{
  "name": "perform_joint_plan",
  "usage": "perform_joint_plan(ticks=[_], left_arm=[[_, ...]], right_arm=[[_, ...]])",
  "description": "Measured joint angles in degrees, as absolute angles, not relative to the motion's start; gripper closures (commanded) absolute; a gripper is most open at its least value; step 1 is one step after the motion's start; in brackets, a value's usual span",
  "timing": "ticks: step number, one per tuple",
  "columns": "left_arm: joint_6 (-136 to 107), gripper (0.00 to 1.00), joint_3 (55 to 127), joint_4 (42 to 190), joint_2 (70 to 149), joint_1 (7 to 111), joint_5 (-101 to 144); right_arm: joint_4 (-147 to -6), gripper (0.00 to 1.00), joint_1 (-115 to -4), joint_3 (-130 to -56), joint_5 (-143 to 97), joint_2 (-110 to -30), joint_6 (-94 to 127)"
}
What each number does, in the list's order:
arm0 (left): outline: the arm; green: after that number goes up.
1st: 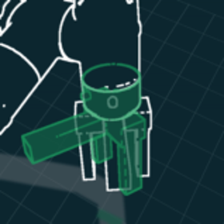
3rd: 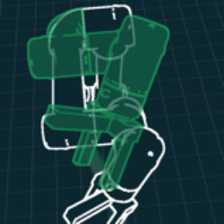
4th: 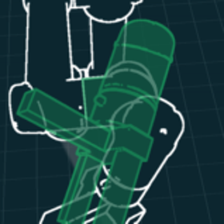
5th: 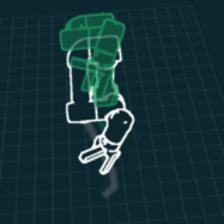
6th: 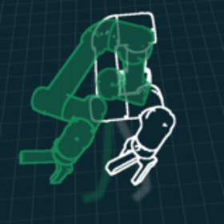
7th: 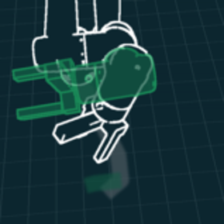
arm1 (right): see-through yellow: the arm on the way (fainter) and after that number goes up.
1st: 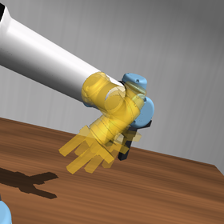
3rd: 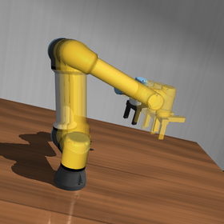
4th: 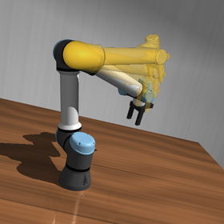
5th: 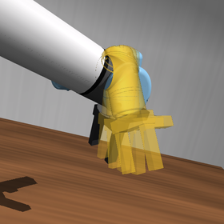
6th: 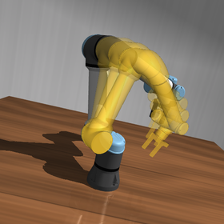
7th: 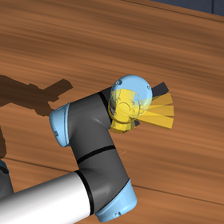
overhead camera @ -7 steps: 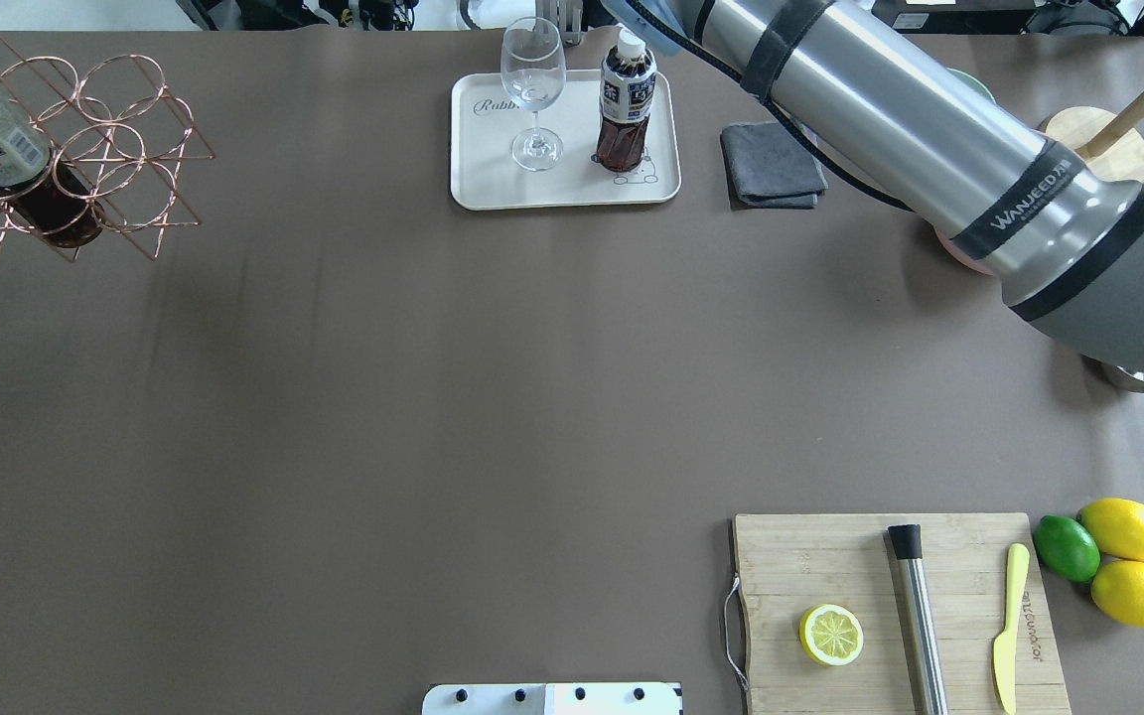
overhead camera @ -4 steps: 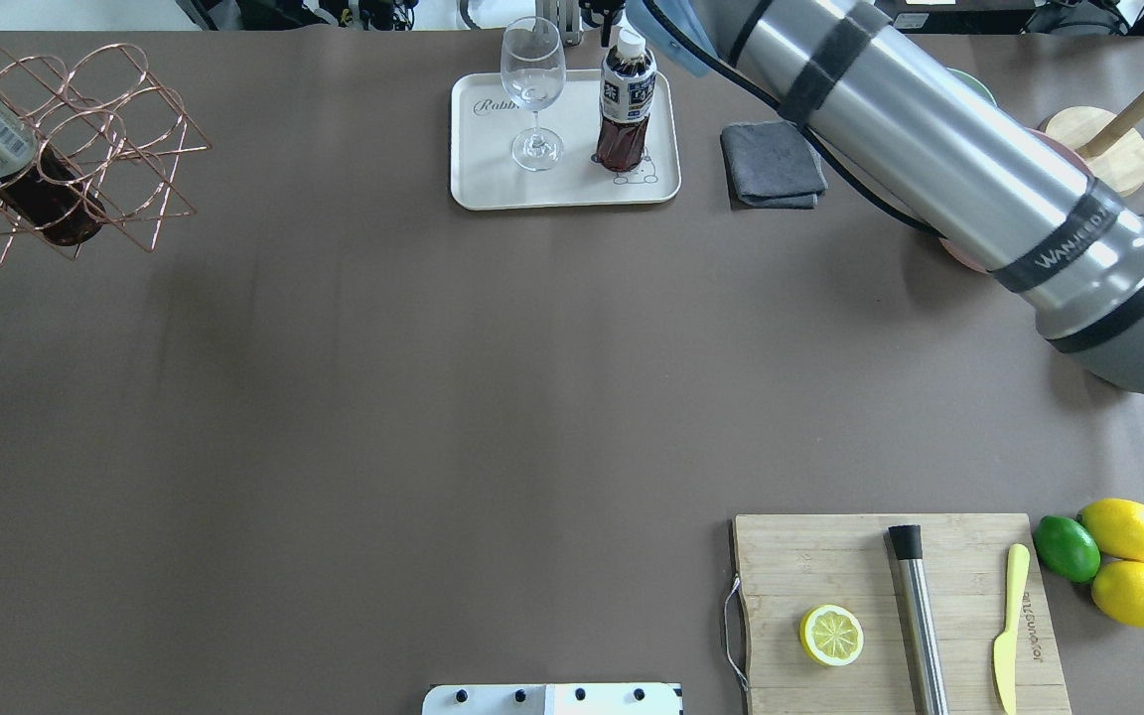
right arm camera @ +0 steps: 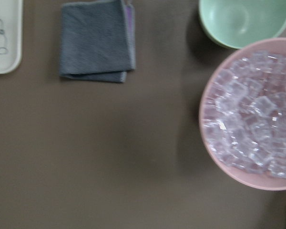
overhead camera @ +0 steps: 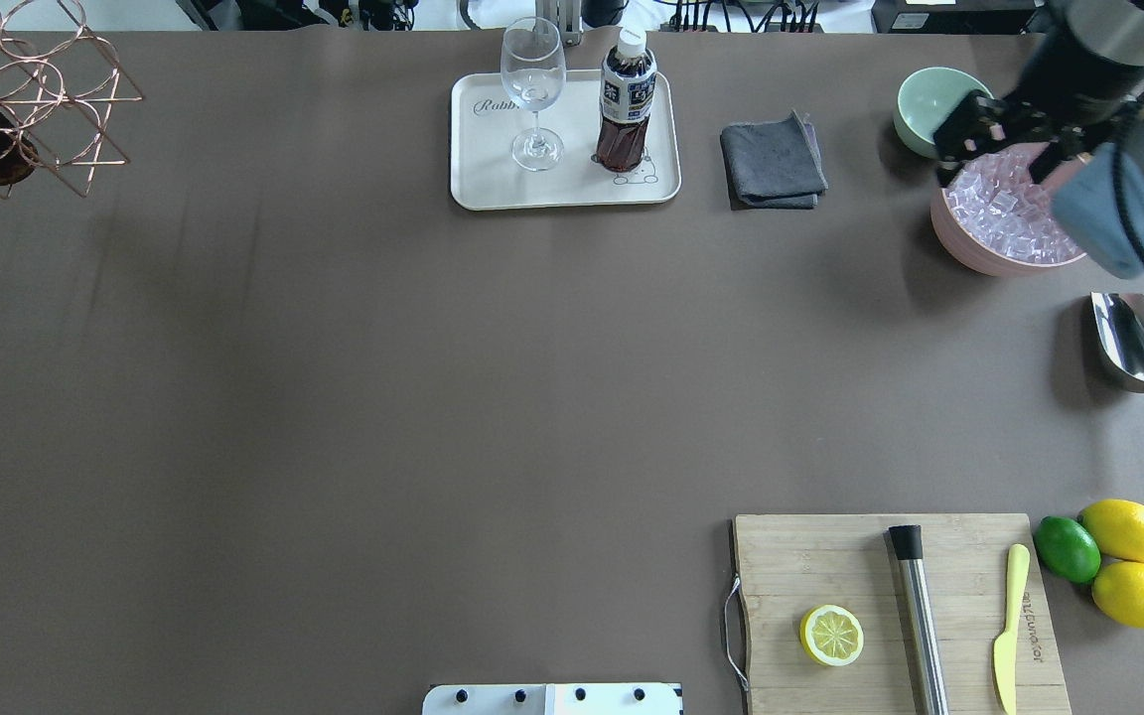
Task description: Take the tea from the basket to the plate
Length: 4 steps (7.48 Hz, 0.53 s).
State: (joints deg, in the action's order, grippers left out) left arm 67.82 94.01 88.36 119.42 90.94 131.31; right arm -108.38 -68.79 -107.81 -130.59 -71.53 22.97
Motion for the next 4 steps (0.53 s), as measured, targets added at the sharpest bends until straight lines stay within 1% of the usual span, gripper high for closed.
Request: perform_joint_plan(ticks=[1,4], left_arm=[[66.5,1.00,91.4,91.2,120.2,90.8,130.5],[61.1,1.00,83.8,99.2,123.2,88.3,126.5]], right_arm=[[-108.3,0.00,-72.7,-109.2,-130.6,-77.5,16.2],[-107.9,0.00,-81.1,-109.2,-130.4,-88.3,1.5]])
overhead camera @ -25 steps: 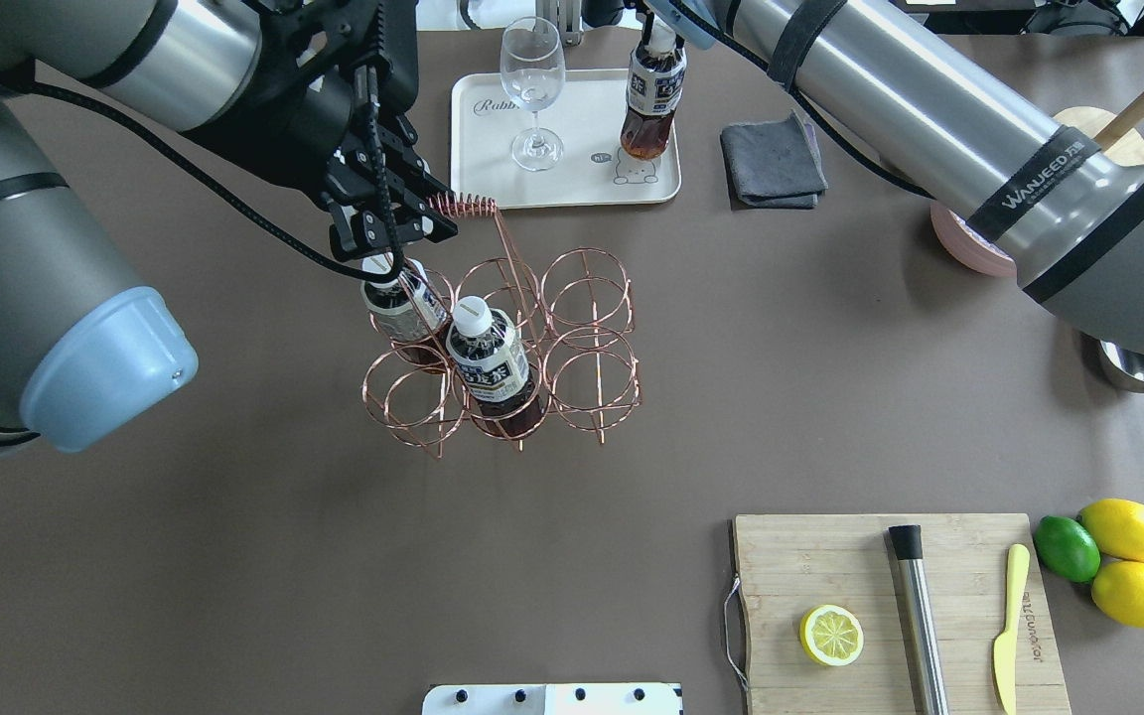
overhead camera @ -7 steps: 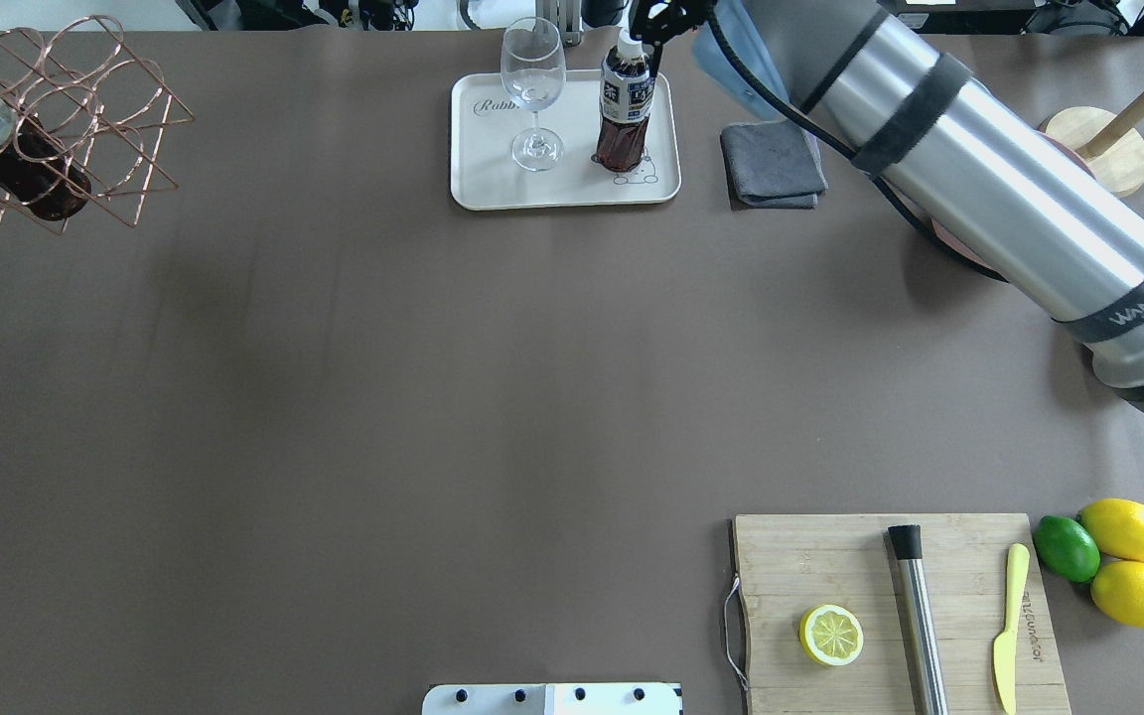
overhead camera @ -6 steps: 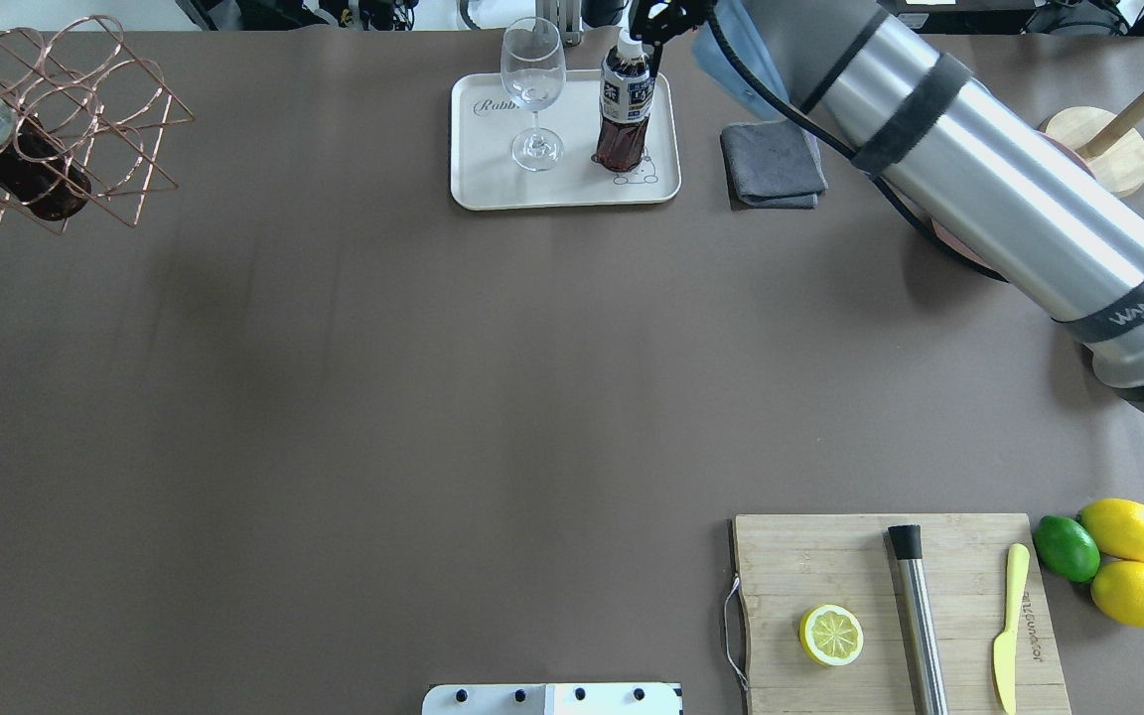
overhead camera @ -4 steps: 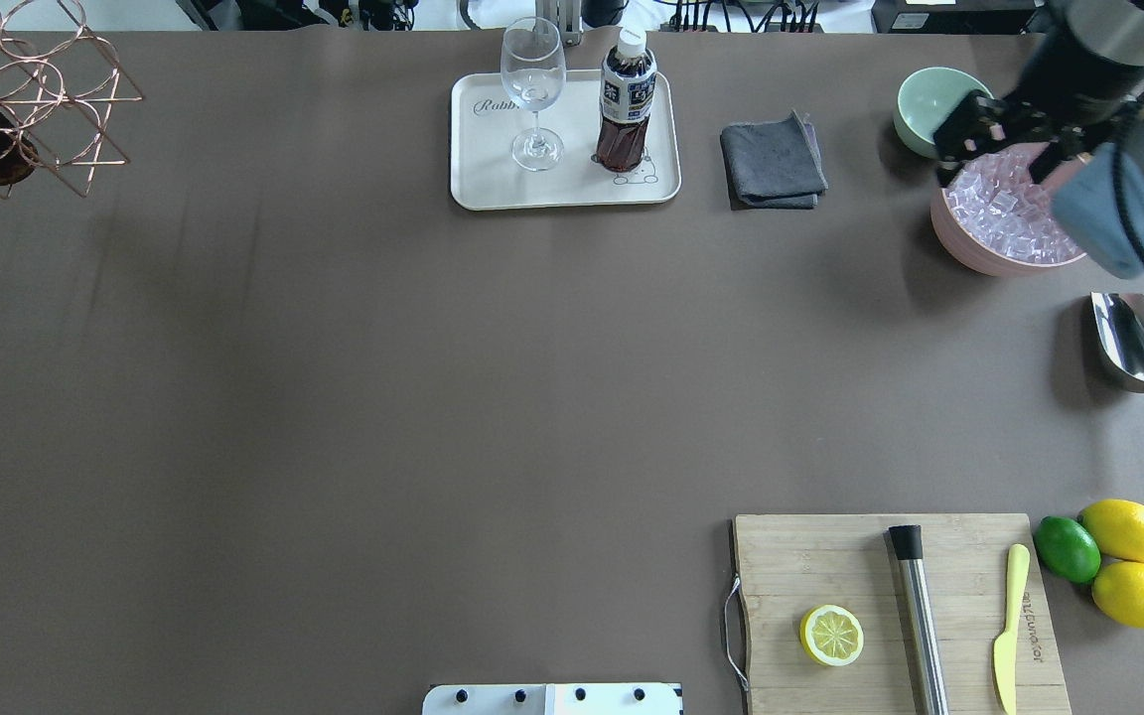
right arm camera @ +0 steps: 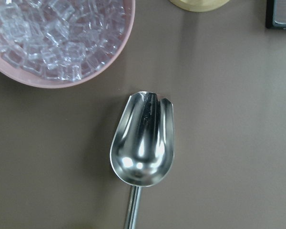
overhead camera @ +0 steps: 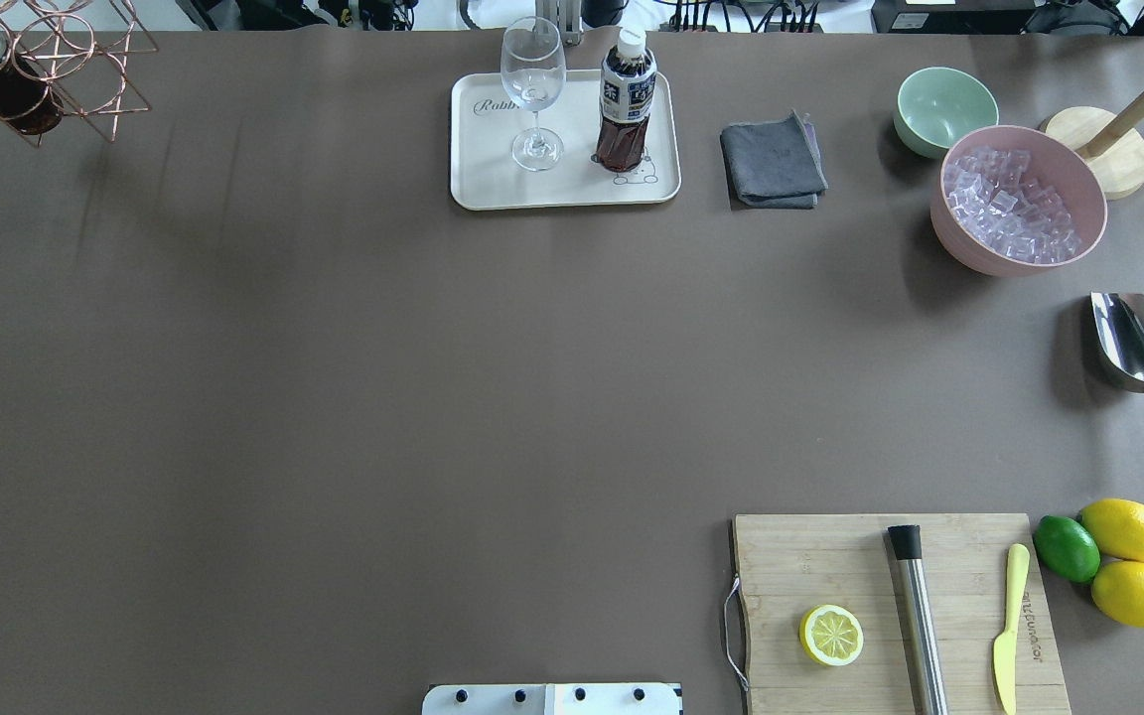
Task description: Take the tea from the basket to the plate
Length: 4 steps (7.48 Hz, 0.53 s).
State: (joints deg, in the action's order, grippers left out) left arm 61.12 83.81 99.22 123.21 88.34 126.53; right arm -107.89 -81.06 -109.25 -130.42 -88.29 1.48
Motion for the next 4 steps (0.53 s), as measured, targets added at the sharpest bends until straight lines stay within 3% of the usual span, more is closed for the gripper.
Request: perform_joint_plan(ticks=[4], left_arm=[[56.8,1.00,76.2,106.5,126.7,83.7,119.3]], right_arm=[[-107.2,0.00,-90.8,-100.8,-130.4,-92.4,-13.6]])
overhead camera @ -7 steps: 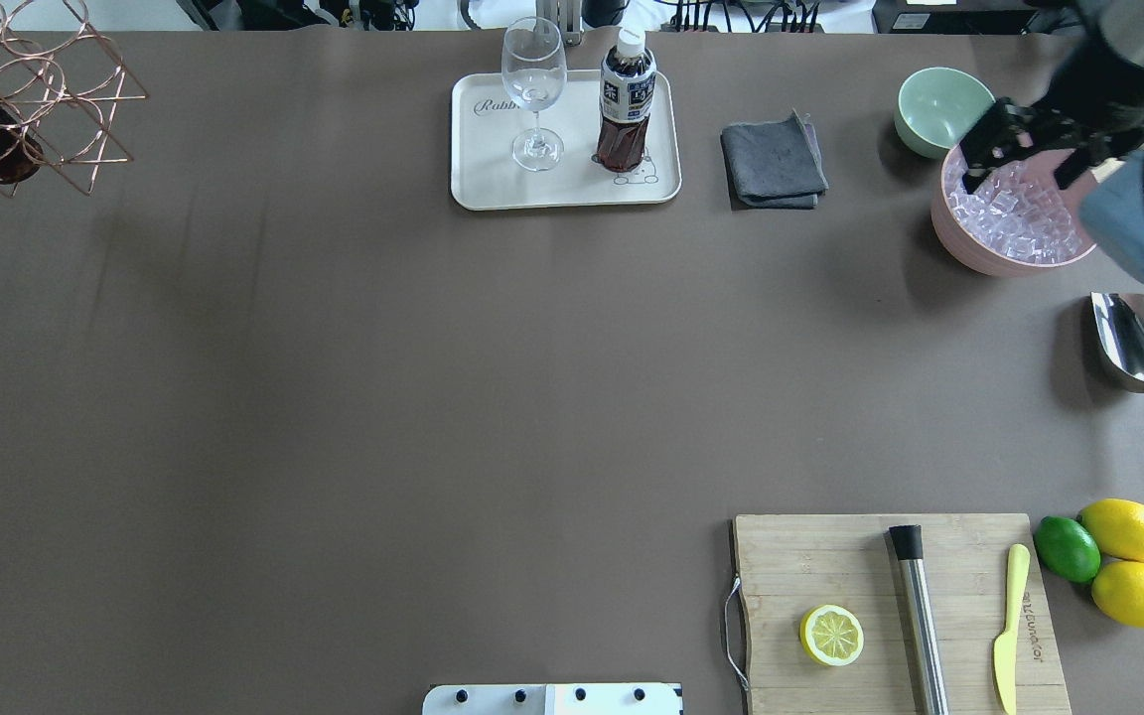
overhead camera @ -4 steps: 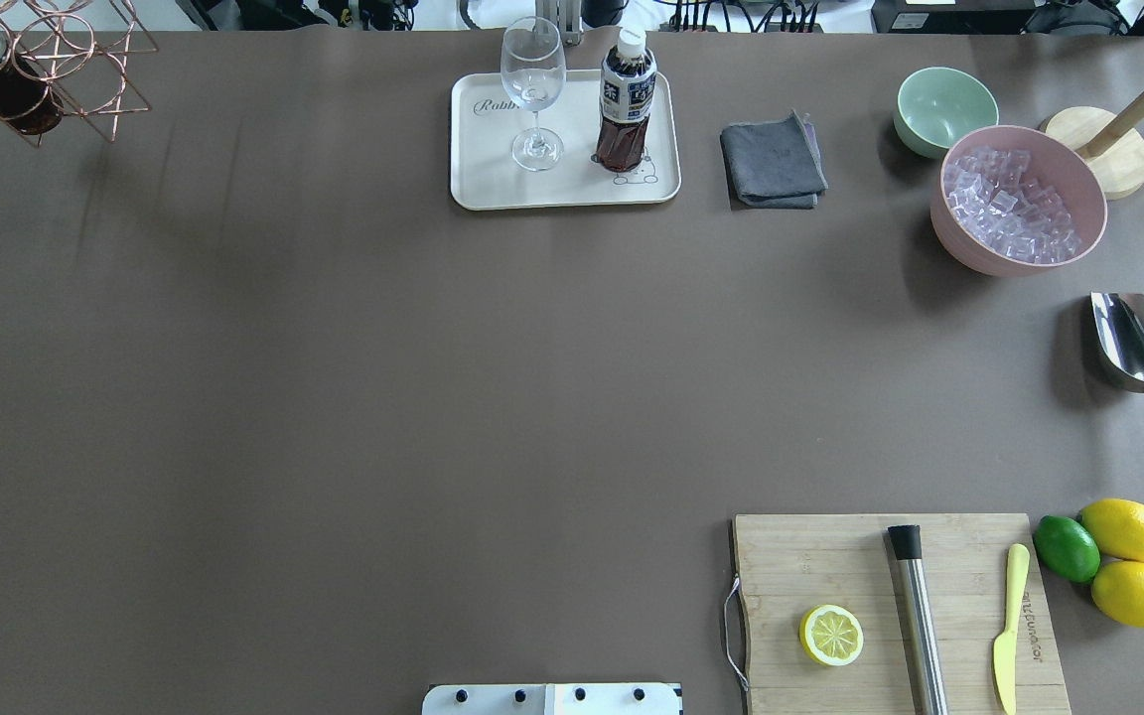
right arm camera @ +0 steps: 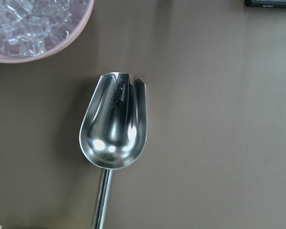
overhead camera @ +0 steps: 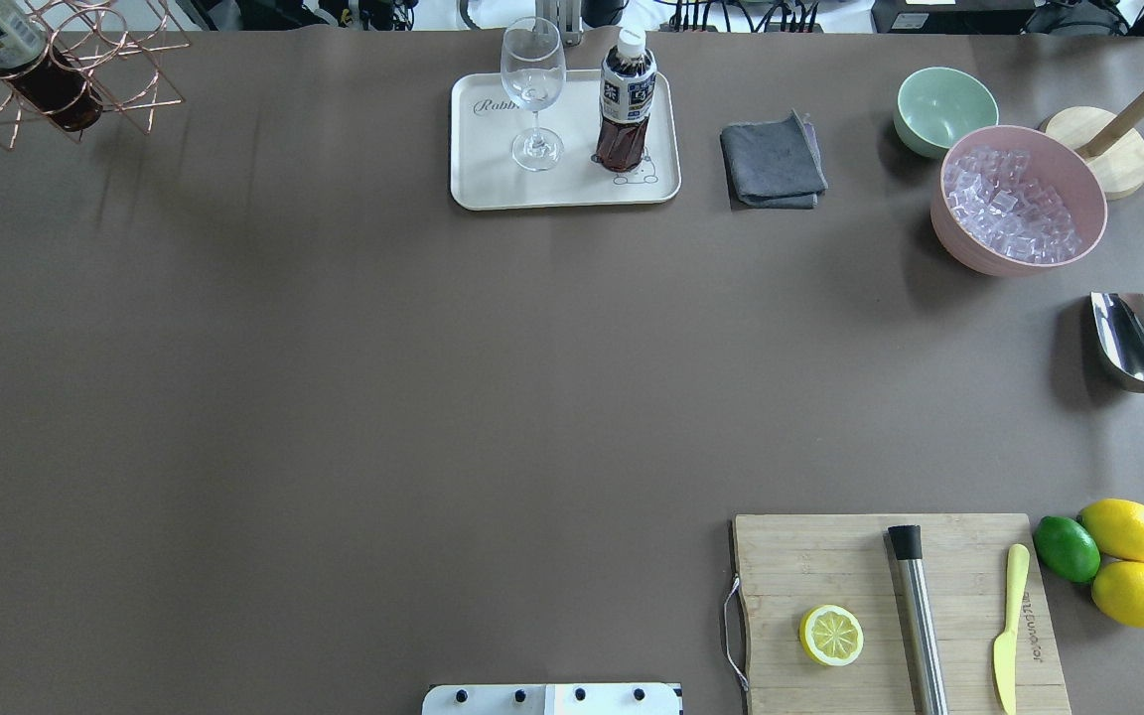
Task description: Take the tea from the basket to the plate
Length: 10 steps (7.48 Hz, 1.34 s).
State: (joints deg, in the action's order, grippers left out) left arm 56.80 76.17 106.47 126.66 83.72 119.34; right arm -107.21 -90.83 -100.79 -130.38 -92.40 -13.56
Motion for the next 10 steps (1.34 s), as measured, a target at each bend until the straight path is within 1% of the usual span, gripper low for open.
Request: perform_joint_plan(ticks=[1,2,6,8,10], left_arm=[[55.9,1.00,75.9,107.1,126.9,82.7,118.5],[55.4,1.00,75.8,107.3,127.0,81.8,118.1],[55.0,1.00,76.4,107.5,126.7,80.2,118.0],[54.2,1.00,78.9,107.4,125.7,79.4,118.1],[54.2,1.00,79.9,107.5,124.2,79.1,118.3]], right_arm=[[-106.3,0.00,-92.7,-98.4,-130.2,-92.5,-15.3],[-105.8,0.00,-94.0,-97.5,-130.2,-92.9,-15.9],[-105.3,0.00,-96.9,-97.2,-130.1,-93.3,-16.1],[-105.3,0.00,-97.1,-97.4,-129.9,-93.3,-16.5],[-104.4,0.00,-96.5,-96.1,-128.5,-93.3,-16.2]])
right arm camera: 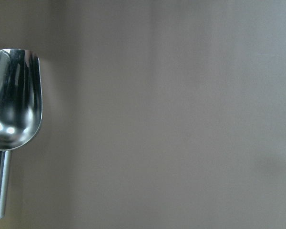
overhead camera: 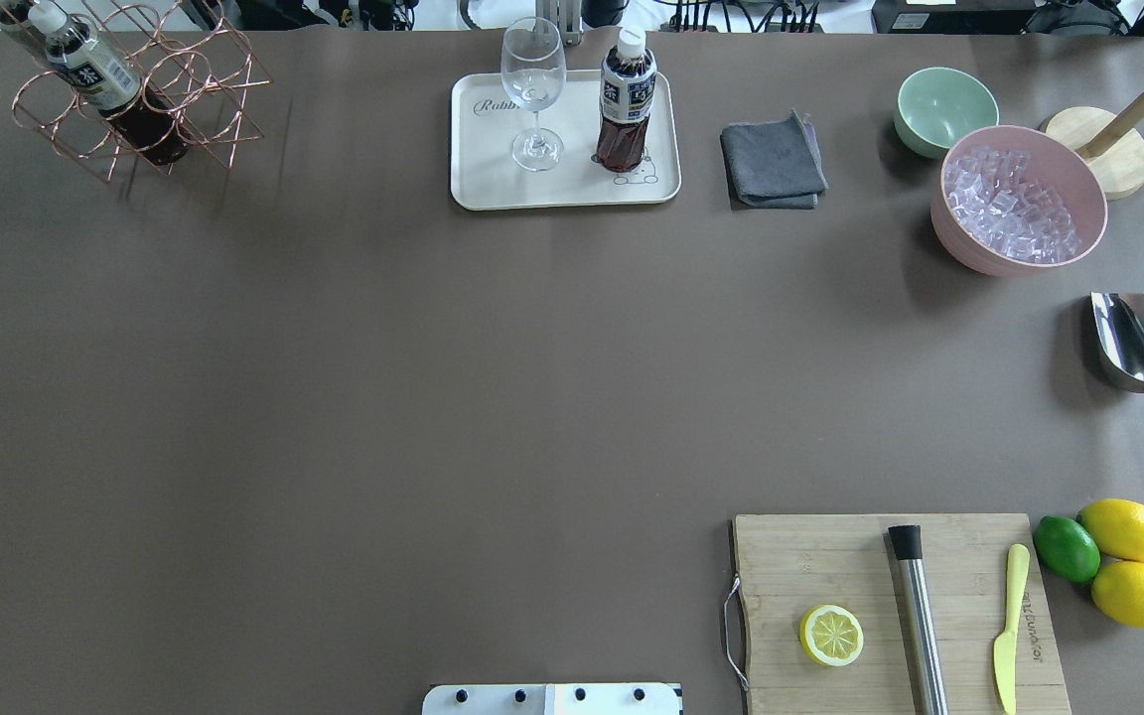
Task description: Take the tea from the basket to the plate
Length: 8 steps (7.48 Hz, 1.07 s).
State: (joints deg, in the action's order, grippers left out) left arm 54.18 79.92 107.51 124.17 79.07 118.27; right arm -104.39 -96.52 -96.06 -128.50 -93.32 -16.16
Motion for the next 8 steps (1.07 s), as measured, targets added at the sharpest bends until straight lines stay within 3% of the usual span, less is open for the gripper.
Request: perform_joint_plan(ticks=[6,7,8], left_arm=[[53.9,1.00,81.7,107.5,121.5,77.7,118.5],[54.0,0.71,81.6,107.6,121.2,77.7,118.5],[54.0,0.03,81.5,107.6,121.1,77.6,118.5]], right_arm=[[-103.2,0.00,-96.3,-96.1,-128.5,-95.6,-15.9],[-103.2,0.00,-96.3,-95.9,-128.5,-95.6,-16.0],[-103.2,0.00,-96.3,-95.7,-128.4,-95.6,-16.0]])
